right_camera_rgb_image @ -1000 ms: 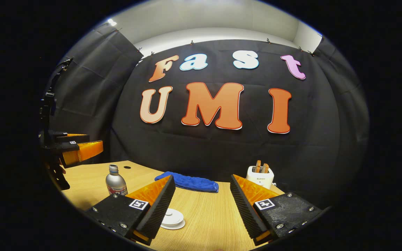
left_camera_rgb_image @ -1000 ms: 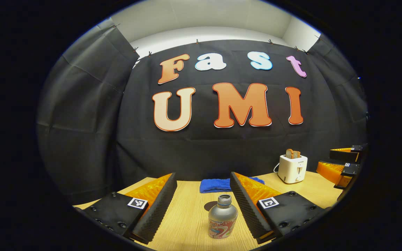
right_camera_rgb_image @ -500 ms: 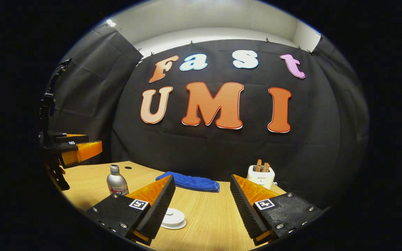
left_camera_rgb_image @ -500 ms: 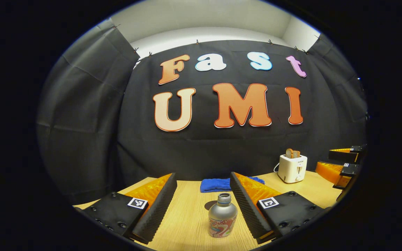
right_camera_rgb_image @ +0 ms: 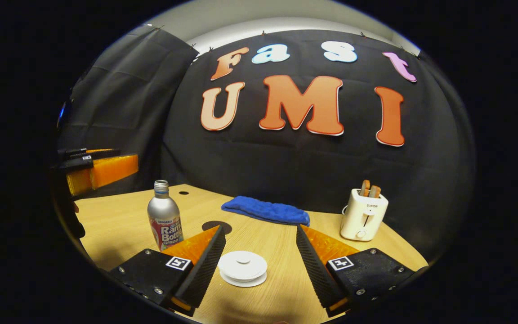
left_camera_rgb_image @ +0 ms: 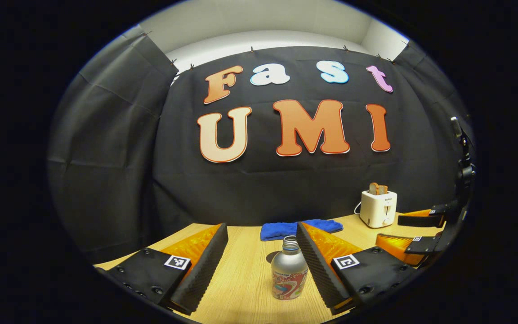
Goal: Open the teacup lid with one hand, grasp the water bottle and pour water into the teacup with the other hand; after pouring, place the water bottle on the coaster and then close the teacup lid.
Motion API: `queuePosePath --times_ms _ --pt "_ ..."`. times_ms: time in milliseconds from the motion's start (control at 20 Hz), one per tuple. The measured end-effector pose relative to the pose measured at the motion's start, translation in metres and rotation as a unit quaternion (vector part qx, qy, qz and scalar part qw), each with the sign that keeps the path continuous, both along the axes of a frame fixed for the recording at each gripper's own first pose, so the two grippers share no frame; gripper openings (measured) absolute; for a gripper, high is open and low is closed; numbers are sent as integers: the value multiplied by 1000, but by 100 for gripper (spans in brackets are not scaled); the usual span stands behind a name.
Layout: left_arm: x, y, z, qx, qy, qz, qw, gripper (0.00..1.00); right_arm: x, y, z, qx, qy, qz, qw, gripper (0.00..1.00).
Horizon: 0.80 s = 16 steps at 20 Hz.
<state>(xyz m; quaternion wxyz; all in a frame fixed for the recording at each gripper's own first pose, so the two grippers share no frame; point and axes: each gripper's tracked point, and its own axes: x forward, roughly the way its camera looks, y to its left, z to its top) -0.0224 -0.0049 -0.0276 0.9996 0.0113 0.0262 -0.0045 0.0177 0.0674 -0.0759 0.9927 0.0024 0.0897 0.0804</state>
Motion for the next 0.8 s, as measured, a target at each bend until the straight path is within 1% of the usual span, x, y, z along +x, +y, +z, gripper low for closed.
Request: queuePosePath --times_ms 50,100,150,300,350,400,450,500,550,600,650,700,750,800 --pt "-1 1 -2 -1 2 1 1000 96 4 4 -8 -2 11 2 1000 95" --pt "-1 3 -4 0 4 2 1000 100 8 10 -16 -2 21 7 1000 95" --pt "-2 5 -5 1 6 5 1000 96 10 13 -23 -1 31 7 1000 93" --pt "-2 11 -13 2 13 10 1000 96 16 22 -43 1 57 10 998 89" --pt "-2 11 -14 2 16 11 1000 100 19 23 -47 6 65 10 998 85" --pt "-2 12 -16 1 18 12 1000 96 21 23 -52 13 74 9 997 83" --pt "-2 13 -19 0 20 13 1000 100 23 24 -56 23 83 7 996 77" --pt "-2 14 -20 -1 21 14 1000 100 26 25 -61 33 94 6 995 73" --pt "-2 15 -22 -1 23 14 1000 100 28 25 -64 41 102 4 994 67" --pt "-2 16 -23 -2 24 15 1000 100 30 25 -66 47 105 1 993 64" --pt "-2 16 -25 -2 26 15 1000 100 31 24 -68 50 108 -4 993 56" --pt "0 17 -27 -2 27 15 1000 100 32 26 -72 51 111 -1 992 52" --pt "1 17 -29 -2 30 15 999 100 31 27 -74 49 116 1 992 49" --pt "2 17 -31 -3 32 15 999 100 29 30 -76 48 117 6 992 49"
